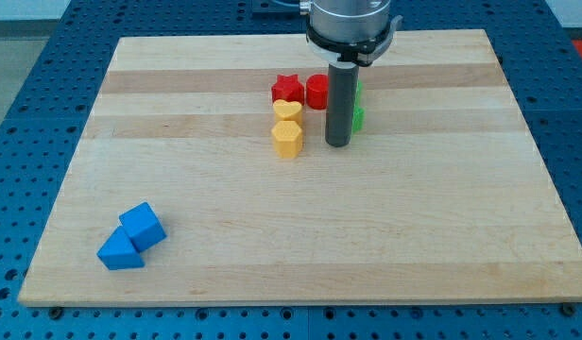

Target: Push the hexagon slightly to the left

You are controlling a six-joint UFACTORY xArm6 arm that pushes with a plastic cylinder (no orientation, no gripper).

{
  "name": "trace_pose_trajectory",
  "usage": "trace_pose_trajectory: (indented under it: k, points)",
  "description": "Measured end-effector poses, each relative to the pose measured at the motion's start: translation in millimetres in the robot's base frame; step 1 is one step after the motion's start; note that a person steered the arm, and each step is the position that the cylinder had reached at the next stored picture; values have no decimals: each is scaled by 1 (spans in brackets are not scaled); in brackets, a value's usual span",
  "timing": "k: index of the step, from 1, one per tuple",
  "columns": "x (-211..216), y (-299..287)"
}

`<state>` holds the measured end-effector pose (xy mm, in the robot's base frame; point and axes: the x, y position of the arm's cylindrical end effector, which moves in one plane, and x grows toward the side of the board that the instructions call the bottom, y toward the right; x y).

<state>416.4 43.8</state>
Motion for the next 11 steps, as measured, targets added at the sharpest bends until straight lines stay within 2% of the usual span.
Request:
trace_pose_trajectory:
  k: [5,11]
  points:
    - [0,19]
    - [1,-40]
